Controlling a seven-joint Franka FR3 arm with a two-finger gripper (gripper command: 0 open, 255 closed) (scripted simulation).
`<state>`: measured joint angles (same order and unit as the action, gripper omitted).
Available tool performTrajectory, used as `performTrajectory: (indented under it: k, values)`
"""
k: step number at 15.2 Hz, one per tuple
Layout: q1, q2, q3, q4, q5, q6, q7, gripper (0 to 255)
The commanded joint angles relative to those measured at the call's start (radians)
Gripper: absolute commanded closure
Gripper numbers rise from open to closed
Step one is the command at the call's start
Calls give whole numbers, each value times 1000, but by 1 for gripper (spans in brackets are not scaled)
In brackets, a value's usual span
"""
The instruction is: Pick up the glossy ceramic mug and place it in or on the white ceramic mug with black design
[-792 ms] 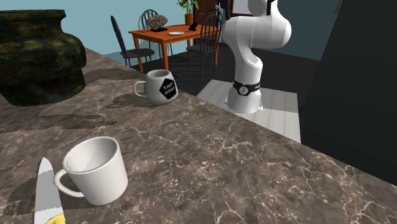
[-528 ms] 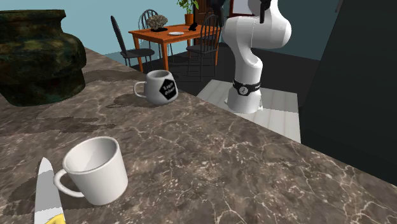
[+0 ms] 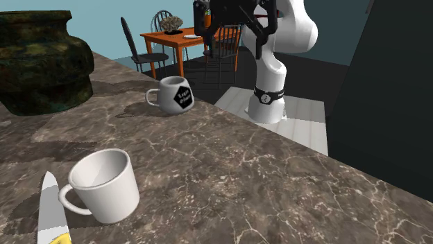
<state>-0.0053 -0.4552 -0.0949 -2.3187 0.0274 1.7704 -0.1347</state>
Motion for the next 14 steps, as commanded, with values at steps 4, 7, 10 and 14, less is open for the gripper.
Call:
performTrajectory:
  k: [4,7,10,14]
  values:
    - [-6,174,-13,78,-19,115,-21,0]
    - [-10,281,-22,142,-28,170,-34,0]
    - [-15,390,-29,218,-34,215,-46,0]
    - [-23,535,-38,337,-38,257,-61,0]
